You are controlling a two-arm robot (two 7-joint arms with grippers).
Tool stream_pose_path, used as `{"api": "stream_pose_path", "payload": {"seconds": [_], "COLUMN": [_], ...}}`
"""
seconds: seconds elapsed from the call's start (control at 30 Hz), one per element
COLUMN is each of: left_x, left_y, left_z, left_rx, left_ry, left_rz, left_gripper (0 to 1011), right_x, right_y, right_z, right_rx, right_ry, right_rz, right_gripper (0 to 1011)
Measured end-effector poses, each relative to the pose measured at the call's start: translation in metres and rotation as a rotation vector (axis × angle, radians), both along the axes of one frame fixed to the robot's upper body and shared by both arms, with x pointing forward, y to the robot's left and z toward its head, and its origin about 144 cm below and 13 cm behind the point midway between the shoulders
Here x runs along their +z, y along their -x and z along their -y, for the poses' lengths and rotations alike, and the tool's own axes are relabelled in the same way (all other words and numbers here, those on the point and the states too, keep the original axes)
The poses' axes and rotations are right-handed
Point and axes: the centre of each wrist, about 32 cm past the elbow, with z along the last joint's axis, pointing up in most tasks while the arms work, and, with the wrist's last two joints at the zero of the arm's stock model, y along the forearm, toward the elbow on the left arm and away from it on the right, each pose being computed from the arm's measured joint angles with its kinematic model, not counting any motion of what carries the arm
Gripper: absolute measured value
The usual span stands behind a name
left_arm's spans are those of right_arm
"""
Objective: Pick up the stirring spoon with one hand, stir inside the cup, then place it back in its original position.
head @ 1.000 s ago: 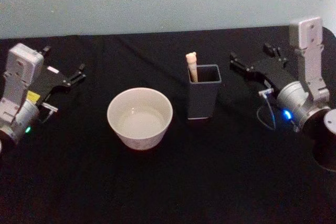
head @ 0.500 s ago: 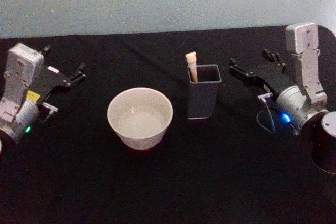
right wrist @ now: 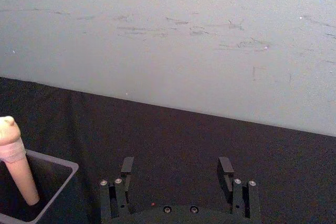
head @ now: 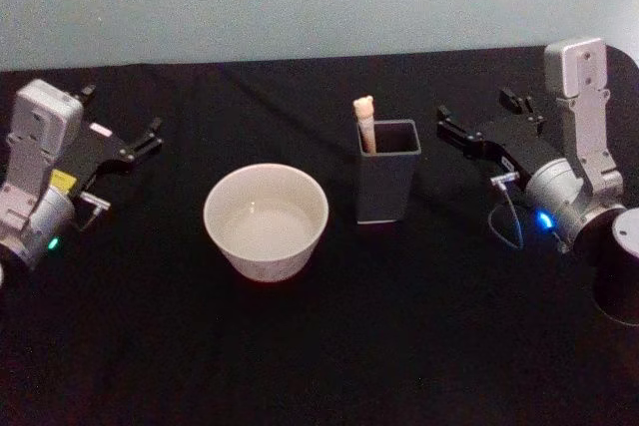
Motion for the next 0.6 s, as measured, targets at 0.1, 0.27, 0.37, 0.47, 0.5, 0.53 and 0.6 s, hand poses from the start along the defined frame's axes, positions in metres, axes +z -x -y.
{"api": "stream_pose_path", "payload": {"seconds": [0.1, 0.27, 0.37, 0.47, 0.5, 0.53, 0.6], "left_x": [0.0000, 0.0000, 0.0000, 0.0000, 0.0000, 0.0000, 0.0000], "left_y": [0.0000, 0.0000, 0.0000, 0.0000, 0.0000, 0.0000, 0.0000], "left_z": [0.0000, 0.0000, 0.0000, 0.0000, 0.0000, 0.0000, 0.0000], "left_rx": [0.000, 0.000, 0.000, 0.000, 0.000, 0.000, 0.000], "left_ry": [0.000, 0.000, 0.000, 0.000, 0.000, 0.000, 0.000], "left_rz": [0.000, 0.000, 0.000, 0.000, 0.000, 0.000, 0.000], "left_gripper": [1001, 1001, 1001, 1001, 1001, 1001, 1001], "right_x": [0.0001, 0.0002, 0.0003, 0.0004, 0.0003, 0.0003, 0.0004], "right_y": [0.0000, 0.0000, 0.0000, 0.0000, 0.0000, 0.0000, 0.0000], "right_z": [0.0000, 0.0000, -0.0001, -0.0001, -0.0001, -0.0001, -0.0001], "right_rx": [0.000, 0.000, 0.000, 0.000, 0.000, 0.000, 0.000], "right_ry": [0.000, -0.001, -0.001, -0.001, -0.001, -0.002, -0.002], "right_rz": [0.001, 0.001, 0.001, 0.001, 0.001, 0.001, 0.001], "right_gripper": [1002, 1002, 1002, 1002, 1002, 1002, 1002]}}
